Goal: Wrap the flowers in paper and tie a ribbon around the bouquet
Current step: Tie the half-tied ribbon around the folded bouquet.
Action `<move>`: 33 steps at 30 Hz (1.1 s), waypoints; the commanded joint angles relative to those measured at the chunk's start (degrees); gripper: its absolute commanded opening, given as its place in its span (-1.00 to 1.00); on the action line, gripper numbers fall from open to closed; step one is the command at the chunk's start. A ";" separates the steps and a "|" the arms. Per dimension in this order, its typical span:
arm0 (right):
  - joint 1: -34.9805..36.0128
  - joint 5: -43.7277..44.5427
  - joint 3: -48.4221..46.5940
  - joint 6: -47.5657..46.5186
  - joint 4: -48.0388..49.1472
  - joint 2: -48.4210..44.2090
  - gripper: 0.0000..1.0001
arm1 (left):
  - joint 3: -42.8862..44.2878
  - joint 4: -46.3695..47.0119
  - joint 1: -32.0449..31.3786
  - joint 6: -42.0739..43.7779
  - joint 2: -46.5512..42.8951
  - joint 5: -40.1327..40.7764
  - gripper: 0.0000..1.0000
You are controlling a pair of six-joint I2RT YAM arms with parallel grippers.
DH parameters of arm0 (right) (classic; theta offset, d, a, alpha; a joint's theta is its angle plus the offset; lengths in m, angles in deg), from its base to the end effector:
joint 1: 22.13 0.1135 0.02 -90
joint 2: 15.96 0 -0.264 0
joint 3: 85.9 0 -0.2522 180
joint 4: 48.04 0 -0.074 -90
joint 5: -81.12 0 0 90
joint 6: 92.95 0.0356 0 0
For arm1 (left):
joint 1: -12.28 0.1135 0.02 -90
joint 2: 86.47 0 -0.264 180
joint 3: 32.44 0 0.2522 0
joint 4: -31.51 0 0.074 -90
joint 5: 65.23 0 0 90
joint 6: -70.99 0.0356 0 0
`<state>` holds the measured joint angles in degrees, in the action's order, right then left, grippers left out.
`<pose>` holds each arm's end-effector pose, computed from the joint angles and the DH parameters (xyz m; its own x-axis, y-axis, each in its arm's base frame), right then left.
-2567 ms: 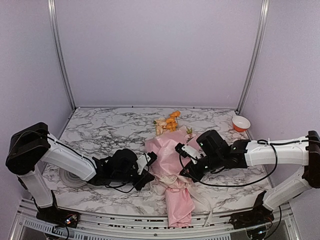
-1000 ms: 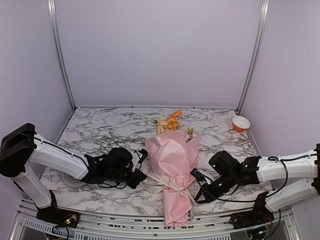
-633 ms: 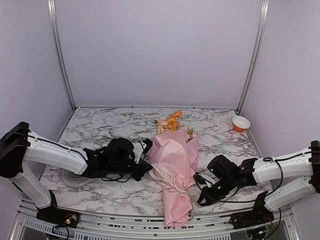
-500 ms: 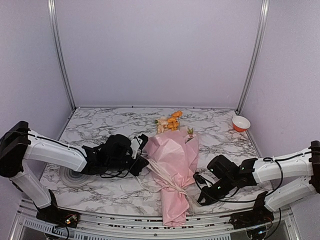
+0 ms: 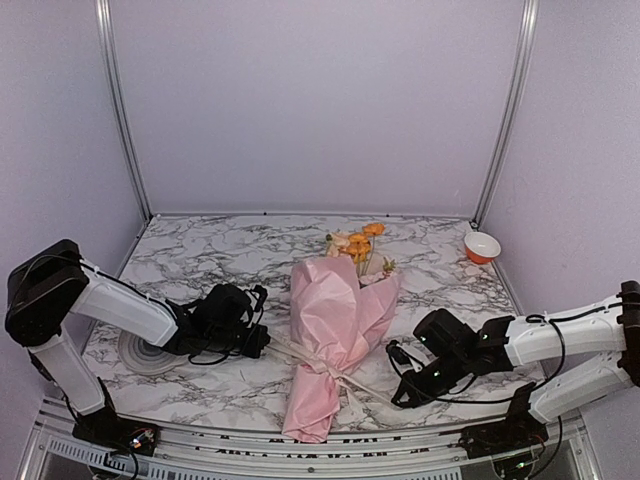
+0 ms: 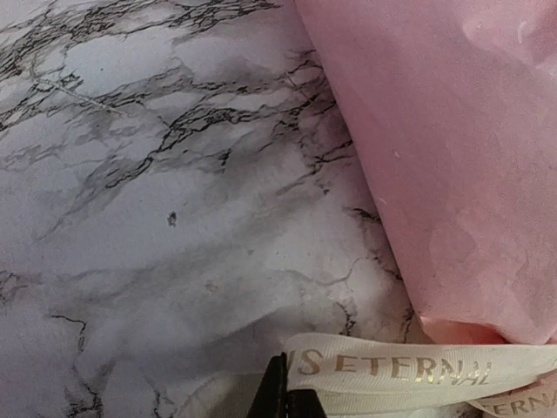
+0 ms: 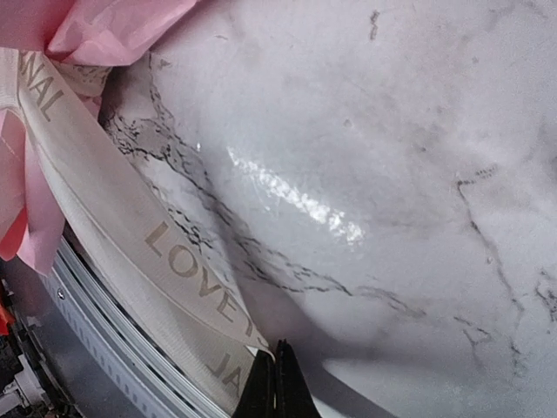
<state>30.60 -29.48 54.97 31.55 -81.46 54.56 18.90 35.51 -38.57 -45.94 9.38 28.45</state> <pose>0.1069 0.1611 0.1339 -0.9249 -0.3399 -0.1704 -0.3783 0.7768 0.5035 0.1975 -0.2390 0.1282 -0.7022 0.1466 -0.6967 0.4768 0.8236 -0.3072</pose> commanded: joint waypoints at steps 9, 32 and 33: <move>-0.41 6.46 3.29 2.07 -5.86 1.37 -1.00 | -3.04 2.05 2.75 -4.66 2.79 2.93 -1.00; -0.35 11.41 6.69 6.79 -7.17 -3.43 -1.00 | -8.10 4.17 5.66 -6.19 1.21 2.68 -1.00; -0.35 11.47 6.78 6.80 -7.03 -3.50 -1.00 | -8.13 4.25 5.67 -6.12 1.49 2.42 -1.00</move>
<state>30.38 -23.10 58.42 37.61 -79.93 49.64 13.46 45.28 -34.63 -51.32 9.95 27.78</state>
